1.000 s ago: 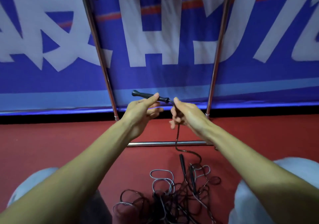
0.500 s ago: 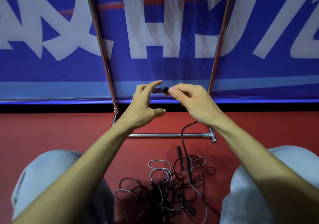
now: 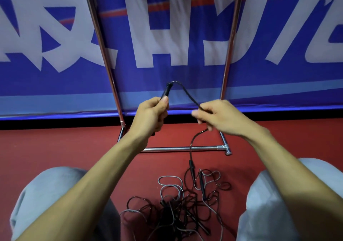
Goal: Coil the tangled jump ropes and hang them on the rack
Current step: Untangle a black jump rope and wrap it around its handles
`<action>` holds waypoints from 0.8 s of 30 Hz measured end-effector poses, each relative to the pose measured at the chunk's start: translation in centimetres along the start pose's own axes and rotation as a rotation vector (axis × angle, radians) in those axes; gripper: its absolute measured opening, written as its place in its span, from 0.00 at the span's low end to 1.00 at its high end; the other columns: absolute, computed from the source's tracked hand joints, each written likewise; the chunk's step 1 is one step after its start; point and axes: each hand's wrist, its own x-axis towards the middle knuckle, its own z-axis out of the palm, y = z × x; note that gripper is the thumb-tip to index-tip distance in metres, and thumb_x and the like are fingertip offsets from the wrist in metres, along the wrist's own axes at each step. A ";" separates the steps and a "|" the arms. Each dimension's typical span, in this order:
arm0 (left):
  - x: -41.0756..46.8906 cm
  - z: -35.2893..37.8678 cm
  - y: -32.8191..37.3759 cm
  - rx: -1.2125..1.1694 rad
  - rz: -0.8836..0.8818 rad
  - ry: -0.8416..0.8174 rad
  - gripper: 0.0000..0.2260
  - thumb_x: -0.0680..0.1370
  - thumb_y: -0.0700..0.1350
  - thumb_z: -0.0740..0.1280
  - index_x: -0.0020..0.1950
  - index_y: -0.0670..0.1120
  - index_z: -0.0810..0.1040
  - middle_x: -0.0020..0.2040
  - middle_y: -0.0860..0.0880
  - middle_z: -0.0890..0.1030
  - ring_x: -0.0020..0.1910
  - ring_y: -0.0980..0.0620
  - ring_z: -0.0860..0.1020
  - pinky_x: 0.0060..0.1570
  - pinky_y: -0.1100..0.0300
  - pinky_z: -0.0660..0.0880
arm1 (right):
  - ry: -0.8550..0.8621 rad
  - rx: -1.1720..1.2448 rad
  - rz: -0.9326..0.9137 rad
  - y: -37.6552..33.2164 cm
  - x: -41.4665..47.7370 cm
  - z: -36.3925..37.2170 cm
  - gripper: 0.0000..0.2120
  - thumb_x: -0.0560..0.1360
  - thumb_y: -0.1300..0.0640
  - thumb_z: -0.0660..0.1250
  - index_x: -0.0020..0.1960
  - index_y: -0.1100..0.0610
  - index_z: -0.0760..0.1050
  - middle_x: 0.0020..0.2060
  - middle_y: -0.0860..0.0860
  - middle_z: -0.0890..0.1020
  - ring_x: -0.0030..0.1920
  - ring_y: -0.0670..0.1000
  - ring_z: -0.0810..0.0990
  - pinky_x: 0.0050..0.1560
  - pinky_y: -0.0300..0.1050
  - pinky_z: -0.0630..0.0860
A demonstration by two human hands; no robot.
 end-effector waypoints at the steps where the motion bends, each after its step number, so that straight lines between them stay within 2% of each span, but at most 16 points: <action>1: 0.1 -0.1 0.1 -0.068 -0.031 0.013 0.15 0.82 0.47 0.59 0.36 0.48 0.64 0.27 0.53 0.62 0.23 0.57 0.55 0.22 0.65 0.52 | -0.051 0.005 0.004 0.0 -0.1 0.2 0.15 0.77 0.48 0.64 0.36 0.54 0.76 0.26 0.48 0.79 0.27 0.42 0.77 0.35 0.37 0.71; 3: 0.1 -0.3 0.3 -0.223 -0.099 0.010 0.15 0.82 0.49 0.58 0.36 0.48 0.65 0.26 0.53 0.60 0.22 0.57 0.54 0.22 0.65 0.50 | -0.083 0.031 -0.013 0.2 -0.1 0.5 0.11 0.78 0.51 0.65 0.39 0.54 0.75 0.33 0.47 0.82 0.35 0.44 0.81 0.45 0.42 0.75; 6: 0.2 -0.8 0.6 -0.546 -0.200 0.005 0.12 0.80 0.48 0.57 0.36 0.48 0.66 0.25 0.54 0.60 0.20 0.57 0.54 0.23 0.63 0.48 | -0.106 0.033 -0.047 0.5 0.1 0.8 0.06 0.78 0.53 0.65 0.44 0.53 0.77 0.45 0.46 0.85 0.47 0.45 0.81 0.56 0.49 0.76; 7: 0.2 -1.0 0.7 -0.611 -0.204 0.017 0.11 0.79 0.46 0.57 0.36 0.48 0.66 0.25 0.53 0.60 0.20 0.57 0.54 0.24 0.62 0.48 | -0.155 0.123 -0.035 0.4 0.1 0.9 0.06 0.78 0.55 0.65 0.43 0.54 0.76 0.48 0.47 0.85 0.50 0.45 0.82 0.57 0.50 0.77; 9: 0.2 -1.3 0.9 -0.659 -0.213 0.055 0.12 0.77 0.43 0.59 0.34 0.49 0.64 0.24 0.53 0.58 0.21 0.56 0.53 0.23 0.62 0.48 | -0.252 0.360 0.014 0.0 0.0 1.1 0.08 0.79 0.60 0.63 0.42 0.56 0.74 0.49 0.53 0.85 0.51 0.51 0.84 0.53 0.49 0.80; 11: 0.3 -1.3 0.7 -0.538 -0.205 0.118 0.16 0.76 0.41 0.63 0.30 0.50 0.62 0.23 0.54 0.56 0.20 0.56 0.52 0.23 0.64 0.46 | -0.265 0.505 0.053 -0.7 -0.2 0.8 0.07 0.80 0.62 0.61 0.43 0.60 0.74 0.46 0.59 0.85 0.45 0.56 0.85 0.46 0.47 0.83; 13: 0.2 -1.2 0.4 -0.260 -0.177 0.145 0.18 0.75 0.39 0.68 0.31 0.50 0.63 0.21 0.54 0.57 0.18 0.56 0.52 0.23 0.68 0.47 | -0.177 0.558 0.079 -0.9 -0.3 0.0 0.07 0.79 0.64 0.61 0.46 0.65 0.76 0.43 0.63 0.84 0.41 0.58 0.85 0.42 0.45 0.83; 15: 0.2 -1.0 0.1 -0.119 -0.167 0.111 0.15 0.75 0.41 0.70 0.34 0.49 0.66 0.22 0.53 0.57 0.18 0.56 0.53 0.22 0.70 0.50 | -0.052 0.631 0.099 -0.9 -0.3 -0.7 0.08 0.79 0.63 0.63 0.46 0.68 0.76 0.41 0.64 0.83 0.39 0.57 0.86 0.40 0.44 0.83; 18: -0.1 -0.2 -0.1 -0.097 -0.188 0.012 0.07 0.80 0.44 0.65 0.43 0.46 0.76 0.23 0.52 0.59 0.19 0.56 0.54 0.22 0.70 0.52 | 0.133 0.771 0.099 -0.9 -0.2 -1.1 0.09 0.78 0.62 0.64 0.42 0.68 0.75 0.38 0.63 0.83 0.36 0.54 0.85 0.37 0.41 0.82; 21: -0.7 1.0 -0.8 0.052 -0.112 -0.063 0.10 0.82 0.44 0.60 0.58 0.45 0.80 0.30 0.45 0.71 0.21 0.55 0.64 0.20 0.67 0.59 | 0.269 0.853 0.062 -1.2 0.0 -1.2 0.10 0.77 0.61 0.65 0.39 0.65 0.75 0.34 0.58 0.83 0.34 0.54 0.85 0.34 0.39 0.81; 23: -1.1 1.7 -1.2 0.247 -0.014 -0.109 0.10 0.82 0.43 0.60 0.58 0.46 0.80 0.37 0.44 0.75 0.27 0.57 0.72 0.23 0.67 0.67 | 0.351 0.915 0.040 -1.4 0.0 -1.6 0.10 0.77 0.60 0.65 0.40 0.64 0.75 0.32 0.57 0.83 0.34 0.54 0.85 0.33 0.39 0.81; 24: -1.2 2.0 -1.5 0.313 0.028 -0.136 0.10 0.82 0.43 0.60 0.56 0.47 0.81 0.40 0.45 0.76 0.32 0.57 0.75 0.28 0.68 0.71 | 0.389 0.950 0.031 -1.5 -0.1 -1.8 0.10 0.77 0.59 0.65 0.40 0.64 0.76 0.32 0.56 0.83 0.33 0.54 0.85 0.33 0.38 0.80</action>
